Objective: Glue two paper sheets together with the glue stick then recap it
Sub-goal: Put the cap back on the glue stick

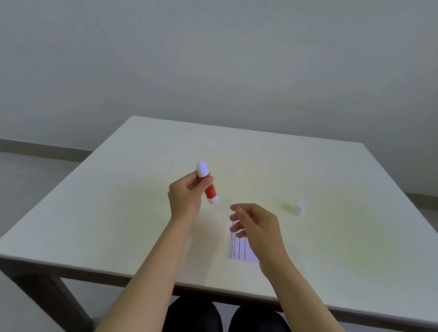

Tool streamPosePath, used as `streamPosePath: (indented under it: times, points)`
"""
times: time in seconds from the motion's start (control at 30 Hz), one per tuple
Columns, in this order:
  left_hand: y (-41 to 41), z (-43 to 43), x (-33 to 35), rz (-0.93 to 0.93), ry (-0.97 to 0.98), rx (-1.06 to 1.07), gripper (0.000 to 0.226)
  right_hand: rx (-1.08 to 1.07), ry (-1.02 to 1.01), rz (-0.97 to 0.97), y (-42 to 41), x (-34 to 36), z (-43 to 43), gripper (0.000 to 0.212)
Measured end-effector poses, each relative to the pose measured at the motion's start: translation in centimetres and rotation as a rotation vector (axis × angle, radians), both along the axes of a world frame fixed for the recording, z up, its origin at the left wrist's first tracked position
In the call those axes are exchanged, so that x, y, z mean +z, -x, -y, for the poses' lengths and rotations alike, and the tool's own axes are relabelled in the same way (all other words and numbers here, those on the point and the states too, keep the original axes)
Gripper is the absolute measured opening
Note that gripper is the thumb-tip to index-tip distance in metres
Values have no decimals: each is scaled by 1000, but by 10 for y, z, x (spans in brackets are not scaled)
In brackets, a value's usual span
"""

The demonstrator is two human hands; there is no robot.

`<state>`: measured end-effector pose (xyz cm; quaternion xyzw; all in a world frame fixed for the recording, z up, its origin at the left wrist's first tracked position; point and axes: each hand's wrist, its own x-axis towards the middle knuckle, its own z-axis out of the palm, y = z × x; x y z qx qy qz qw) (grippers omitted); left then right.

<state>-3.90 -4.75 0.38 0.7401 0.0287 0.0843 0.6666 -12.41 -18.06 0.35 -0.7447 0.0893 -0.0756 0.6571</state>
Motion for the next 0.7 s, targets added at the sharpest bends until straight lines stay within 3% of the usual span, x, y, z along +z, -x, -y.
streamPosePath:
  times: [0.07, 0.13, 0.2, 0.33, 0.4, 0.47, 0.5, 0.57, 0.6, 0.63, 0.7]
  points:
    - [12, 7, 12, -25, 224, -106, 16, 41, -422, -193, -6, 11, -3, 32]
    - [24, 14, 19, -29, 324, -210, 2, 100, -656, -337, -9, 15, -4, 51]
    - [34, 16, 24, -33, 362, -266, 6, 162, -731, -365, -10, 15, -1, 54]
    - [42, 18, 31, -49, 428, -263, 7, 174, -809, -224, -5, 16, 5, 34]
    - [45, 21, 31, -83, 506, -262, 6, 50, -572, 67, -2, 8, -1, 16]
    - [48, 24, 32, -112, 572, -269, 5, -141, -19, 357, 3, -1, -7, 20]
    - [49, 25, 33, -110, 581, -270, 5, -215, 196, 451, 4, -6, -7, 27]
    - [51, 27, 34, -88, 563, -254, 7, -273, 336, 477, 4, -10, -1, 22]
    - [52, 27, 34, -78, 551, -242, 7, -236, 235, 389, 6, -8, 2, 12]
    - [53, 26, 35, -69, 539, -231, 7, -161, 33, 244, 6, -4, 4, 19]
    - [53, 25, 37, -51, 503, -223, 7, 26, -428, -62, 7, 3, 8, 56]
